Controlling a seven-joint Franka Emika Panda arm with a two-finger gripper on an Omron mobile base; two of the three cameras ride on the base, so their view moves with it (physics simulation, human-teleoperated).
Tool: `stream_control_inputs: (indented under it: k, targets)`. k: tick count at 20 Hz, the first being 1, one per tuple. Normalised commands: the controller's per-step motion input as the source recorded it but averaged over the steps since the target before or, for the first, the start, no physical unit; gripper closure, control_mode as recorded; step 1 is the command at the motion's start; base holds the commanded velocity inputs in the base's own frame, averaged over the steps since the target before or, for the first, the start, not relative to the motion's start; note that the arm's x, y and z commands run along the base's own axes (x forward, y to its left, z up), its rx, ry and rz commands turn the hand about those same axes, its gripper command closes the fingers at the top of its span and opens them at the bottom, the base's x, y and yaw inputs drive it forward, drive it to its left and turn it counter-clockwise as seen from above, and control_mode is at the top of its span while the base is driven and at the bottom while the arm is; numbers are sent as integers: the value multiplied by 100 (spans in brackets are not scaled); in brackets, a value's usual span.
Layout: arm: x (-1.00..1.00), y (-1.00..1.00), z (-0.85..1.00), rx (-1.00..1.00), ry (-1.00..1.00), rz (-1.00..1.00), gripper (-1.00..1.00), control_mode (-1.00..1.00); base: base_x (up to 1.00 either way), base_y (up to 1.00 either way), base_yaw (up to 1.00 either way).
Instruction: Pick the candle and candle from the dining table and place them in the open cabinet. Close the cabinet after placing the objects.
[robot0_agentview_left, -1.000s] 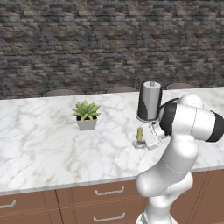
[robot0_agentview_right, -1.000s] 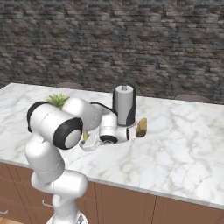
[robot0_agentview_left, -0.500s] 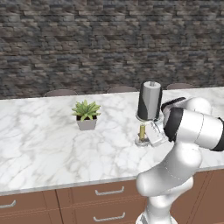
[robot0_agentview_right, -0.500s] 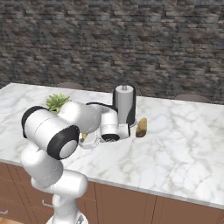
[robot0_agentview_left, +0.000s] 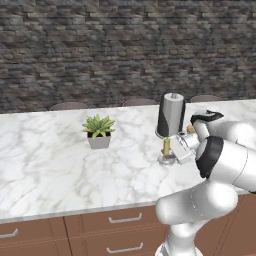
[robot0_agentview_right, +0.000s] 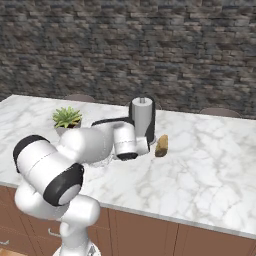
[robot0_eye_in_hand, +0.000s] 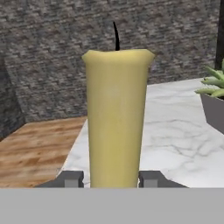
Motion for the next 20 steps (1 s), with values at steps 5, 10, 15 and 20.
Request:
stream_control_inputs:
  k: [5, 10, 15, 20]
  targets:
    - [-35, 2, 28, 0, -7, -1, 100, -100, 0, 0, 0]
    - [-31, 2, 28, -3, -2, -11, 100, -100, 0, 0, 0]
    - [-28, 1, 29, -3, 0, -15, 100, -100, 0, 0, 0]
    - [-27, 0, 25, -5, 0, -16, 100, -100, 0, 0, 0]
